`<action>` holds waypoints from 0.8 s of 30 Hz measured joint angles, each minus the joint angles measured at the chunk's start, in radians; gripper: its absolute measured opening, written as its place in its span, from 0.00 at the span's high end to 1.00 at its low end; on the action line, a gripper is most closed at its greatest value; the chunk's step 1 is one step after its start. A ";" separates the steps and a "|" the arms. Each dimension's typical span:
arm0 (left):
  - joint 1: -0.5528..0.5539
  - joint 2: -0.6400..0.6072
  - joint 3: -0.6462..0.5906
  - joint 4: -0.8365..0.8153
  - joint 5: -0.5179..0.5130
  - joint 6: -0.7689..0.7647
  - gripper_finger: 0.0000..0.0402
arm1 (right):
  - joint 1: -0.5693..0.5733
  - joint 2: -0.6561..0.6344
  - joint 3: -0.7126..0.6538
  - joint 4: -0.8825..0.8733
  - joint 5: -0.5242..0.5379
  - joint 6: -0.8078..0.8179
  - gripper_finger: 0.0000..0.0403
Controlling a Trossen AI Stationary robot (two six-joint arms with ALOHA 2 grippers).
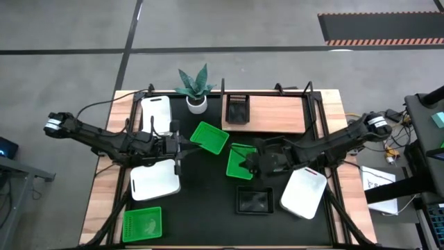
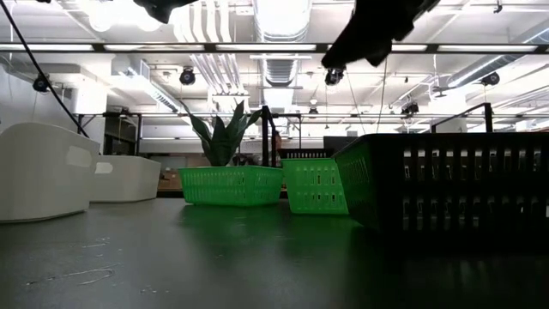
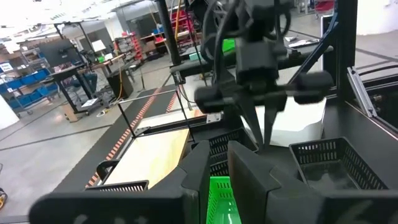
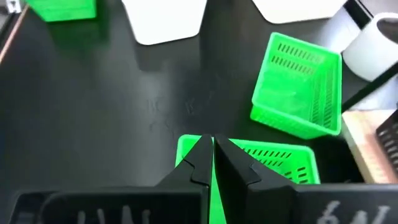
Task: Stack baskets on shelf by color
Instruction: Put the top right green bin on the shelf
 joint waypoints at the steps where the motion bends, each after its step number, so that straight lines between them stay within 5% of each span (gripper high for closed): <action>1: 0.000 0.000 0.000 0.000 0.000 0.000 0.90 | 0.000 0.008 -0.003 0.007 0.006 0.016 0.98; 7: 0.000 0.000 0.000 -0.001 0.002 0.000 0.90 | -0.001 0.038 0.006 -0.022 -0.022 0.086 0.93; 17: 0.000 0.000 -0.001 -0.010 0.003 -0.001 0.90 | -0.001 0.152 0.160 -0.334 -0.111 0.123 0.63; 24: 0.000 0.000 -0.001 -0.015 0.003 0.005 0.90 | -0.001 0.287 0.254 -0.389 -0.115 0.123 0.53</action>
